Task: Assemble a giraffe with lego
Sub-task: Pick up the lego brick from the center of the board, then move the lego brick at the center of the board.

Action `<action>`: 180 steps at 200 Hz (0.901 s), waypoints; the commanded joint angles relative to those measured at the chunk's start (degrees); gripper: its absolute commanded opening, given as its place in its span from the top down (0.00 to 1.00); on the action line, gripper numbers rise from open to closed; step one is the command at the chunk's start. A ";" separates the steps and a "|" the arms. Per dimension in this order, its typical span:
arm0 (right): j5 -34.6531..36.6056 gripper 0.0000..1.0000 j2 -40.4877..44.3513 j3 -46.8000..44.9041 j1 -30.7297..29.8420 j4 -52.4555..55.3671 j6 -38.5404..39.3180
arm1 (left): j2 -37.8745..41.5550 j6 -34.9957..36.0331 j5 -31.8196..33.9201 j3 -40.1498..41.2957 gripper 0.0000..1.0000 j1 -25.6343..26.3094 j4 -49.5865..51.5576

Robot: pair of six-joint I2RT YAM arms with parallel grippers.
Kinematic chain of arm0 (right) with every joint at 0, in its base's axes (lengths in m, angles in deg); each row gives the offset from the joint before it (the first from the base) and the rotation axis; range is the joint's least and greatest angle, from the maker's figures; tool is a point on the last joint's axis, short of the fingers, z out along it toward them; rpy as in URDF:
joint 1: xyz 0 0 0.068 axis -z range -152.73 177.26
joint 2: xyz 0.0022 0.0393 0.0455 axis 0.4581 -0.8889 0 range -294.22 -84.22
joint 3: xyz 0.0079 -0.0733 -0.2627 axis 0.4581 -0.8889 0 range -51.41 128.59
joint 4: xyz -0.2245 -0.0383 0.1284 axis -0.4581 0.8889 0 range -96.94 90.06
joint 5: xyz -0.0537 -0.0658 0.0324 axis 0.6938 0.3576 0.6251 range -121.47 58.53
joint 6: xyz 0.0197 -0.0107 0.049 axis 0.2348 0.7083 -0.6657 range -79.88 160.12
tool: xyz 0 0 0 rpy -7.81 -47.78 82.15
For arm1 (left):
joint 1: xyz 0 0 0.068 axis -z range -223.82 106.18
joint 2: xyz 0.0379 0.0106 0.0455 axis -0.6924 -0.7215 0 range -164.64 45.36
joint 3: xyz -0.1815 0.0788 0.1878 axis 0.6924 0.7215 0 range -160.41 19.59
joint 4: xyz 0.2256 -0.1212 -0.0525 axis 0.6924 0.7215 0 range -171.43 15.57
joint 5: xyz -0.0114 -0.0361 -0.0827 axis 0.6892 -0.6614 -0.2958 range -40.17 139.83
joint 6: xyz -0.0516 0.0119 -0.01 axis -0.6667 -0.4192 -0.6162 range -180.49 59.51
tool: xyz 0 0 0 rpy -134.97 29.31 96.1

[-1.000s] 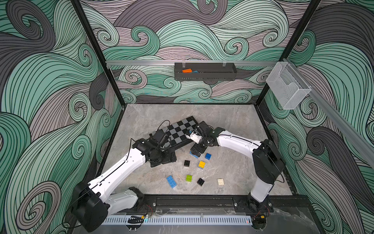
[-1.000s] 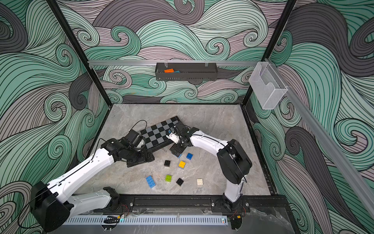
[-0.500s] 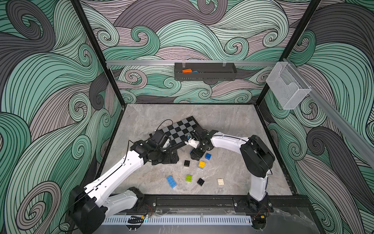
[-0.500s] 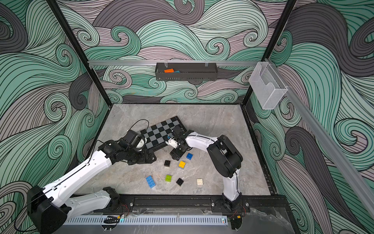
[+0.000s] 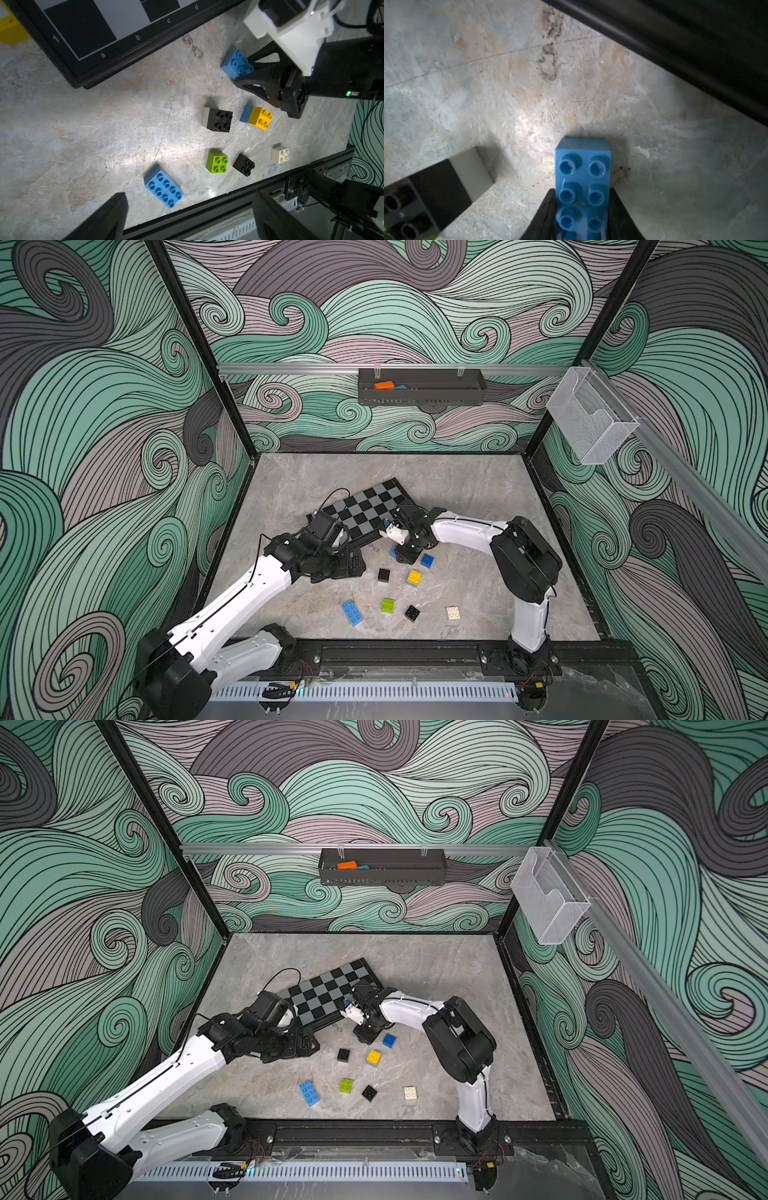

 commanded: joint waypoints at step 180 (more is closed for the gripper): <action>6.70 0.81 26.36 -9.28 -4.90 15.86 -4.83 | -27.41 -4.85 3.43 -0.69 0.25 1.26 -14.44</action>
